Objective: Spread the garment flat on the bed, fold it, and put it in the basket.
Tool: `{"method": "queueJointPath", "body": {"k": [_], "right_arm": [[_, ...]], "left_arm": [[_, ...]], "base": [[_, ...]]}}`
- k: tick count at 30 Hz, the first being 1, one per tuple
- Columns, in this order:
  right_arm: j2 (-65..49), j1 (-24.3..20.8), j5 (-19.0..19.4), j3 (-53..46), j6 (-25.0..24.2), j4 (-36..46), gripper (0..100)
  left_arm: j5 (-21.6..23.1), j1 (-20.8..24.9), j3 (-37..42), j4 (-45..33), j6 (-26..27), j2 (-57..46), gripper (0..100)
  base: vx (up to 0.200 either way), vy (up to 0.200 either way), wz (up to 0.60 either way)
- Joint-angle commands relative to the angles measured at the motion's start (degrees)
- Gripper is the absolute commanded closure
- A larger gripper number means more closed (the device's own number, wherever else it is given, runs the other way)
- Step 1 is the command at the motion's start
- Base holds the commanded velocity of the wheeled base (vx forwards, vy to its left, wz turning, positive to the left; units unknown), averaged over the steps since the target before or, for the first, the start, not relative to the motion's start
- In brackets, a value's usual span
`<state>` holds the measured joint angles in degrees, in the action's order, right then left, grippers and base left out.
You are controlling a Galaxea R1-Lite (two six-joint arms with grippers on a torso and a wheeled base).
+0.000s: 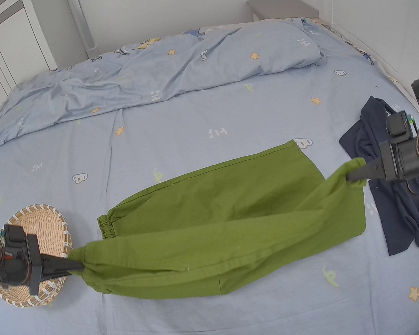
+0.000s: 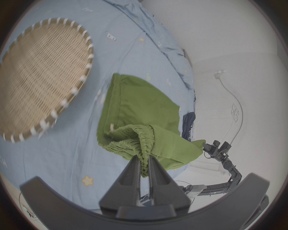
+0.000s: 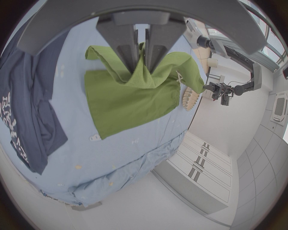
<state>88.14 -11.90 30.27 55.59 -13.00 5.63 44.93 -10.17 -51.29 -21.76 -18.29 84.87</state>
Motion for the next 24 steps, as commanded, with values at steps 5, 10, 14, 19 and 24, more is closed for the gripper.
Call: {"method": "queueJointPath", "body": {"k": [5,10,14,19,24], "right_arm": [[12.2,2.4,-1.1,14.0,-0.4,-0.1,100],[18.3,3.3,-1.2,22.7,-0.4,0.2,100],[21.5,3.5,-1.3,28.3,-0.4,0.4,100],[25.0,3.0,-2.6,31.9,-0.3,1.0,100],[27.4,2.6,-3.1,31.9,-0.2,0.4,100]], "left_arm": [[0.0,2.8,-15.2,0.0,-3.6,12.5,100],[-0.1,2.2,-21.8,-0.2,-3.7,18.4,100],[-0.1,1.8,-24.2,-0.2,-3.8,20.2,100],[-0.4,1.3,-25.5,-0.1,-3.8,22.8,100],[-0.5,1.3,-26.6,-0.1,-3.8,24.3,100]], "base": [[0.000,0.000,0.00],[0.000,0.000,0.00],[0.000,0.000,0.00],[0.000,0.000,0.00],[0.000,0.000,0.00]]}}
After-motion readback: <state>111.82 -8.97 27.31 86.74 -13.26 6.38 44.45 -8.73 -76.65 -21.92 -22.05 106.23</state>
